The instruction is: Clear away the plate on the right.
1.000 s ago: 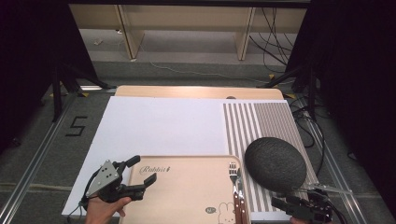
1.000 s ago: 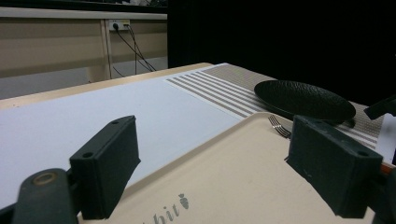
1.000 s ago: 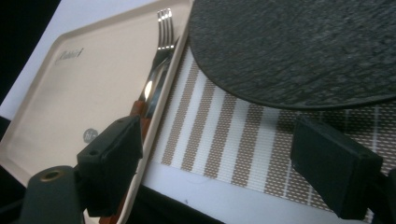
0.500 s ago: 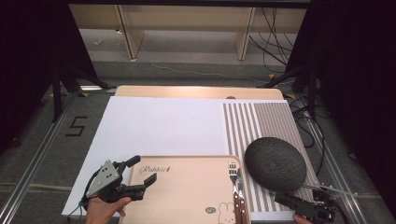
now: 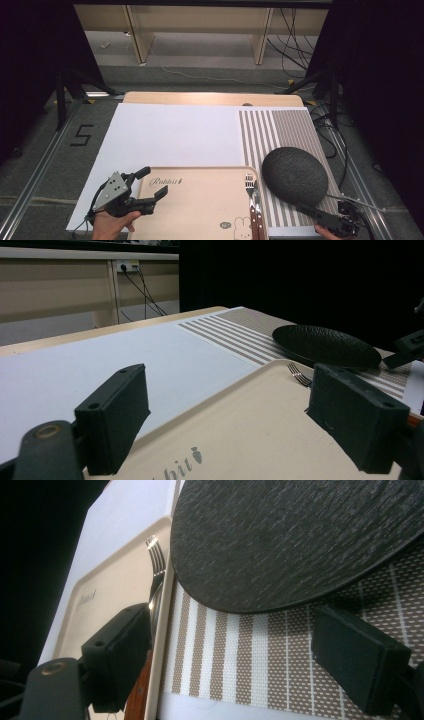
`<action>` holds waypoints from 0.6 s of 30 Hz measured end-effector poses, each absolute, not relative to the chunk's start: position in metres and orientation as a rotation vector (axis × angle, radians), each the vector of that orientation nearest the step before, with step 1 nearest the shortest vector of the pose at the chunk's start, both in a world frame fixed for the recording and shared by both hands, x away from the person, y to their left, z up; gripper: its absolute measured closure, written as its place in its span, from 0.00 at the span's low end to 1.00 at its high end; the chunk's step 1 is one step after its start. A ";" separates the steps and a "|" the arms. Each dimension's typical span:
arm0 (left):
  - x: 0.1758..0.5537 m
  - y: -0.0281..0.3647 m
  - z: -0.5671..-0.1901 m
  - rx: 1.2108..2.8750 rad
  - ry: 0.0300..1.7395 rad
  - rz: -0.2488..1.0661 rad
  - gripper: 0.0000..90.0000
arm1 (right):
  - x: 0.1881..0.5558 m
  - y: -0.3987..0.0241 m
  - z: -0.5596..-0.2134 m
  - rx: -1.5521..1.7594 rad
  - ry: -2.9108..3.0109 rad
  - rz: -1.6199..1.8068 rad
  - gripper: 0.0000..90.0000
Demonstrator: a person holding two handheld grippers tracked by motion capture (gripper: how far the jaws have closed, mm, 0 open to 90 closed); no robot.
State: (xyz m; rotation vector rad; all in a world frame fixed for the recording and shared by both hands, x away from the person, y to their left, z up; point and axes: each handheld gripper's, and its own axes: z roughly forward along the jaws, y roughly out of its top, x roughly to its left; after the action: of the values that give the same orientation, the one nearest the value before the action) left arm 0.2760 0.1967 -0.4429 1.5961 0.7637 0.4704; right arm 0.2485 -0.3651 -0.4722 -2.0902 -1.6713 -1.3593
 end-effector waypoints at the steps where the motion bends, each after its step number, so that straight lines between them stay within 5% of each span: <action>1: 0.276 0.197 -0.443 1.596 0.764 0.470 0.17 | 0.249 -0.364 -0.474 -2.104 -1.668 -1.370 0.20; 18: 0.276 0.196 -0.443 1.594 0.768 0.471 0.17 | 0.258 -0.370 -0.483 -2.140 -1.502 -1.454 0.22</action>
State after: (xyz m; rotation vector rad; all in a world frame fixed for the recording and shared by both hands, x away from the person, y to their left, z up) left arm 0.2765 0.1963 -0.4433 1.5939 0.7677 0.4714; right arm 0.2583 -0.3702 -0.4826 -2.1400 -1.5020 -1.4540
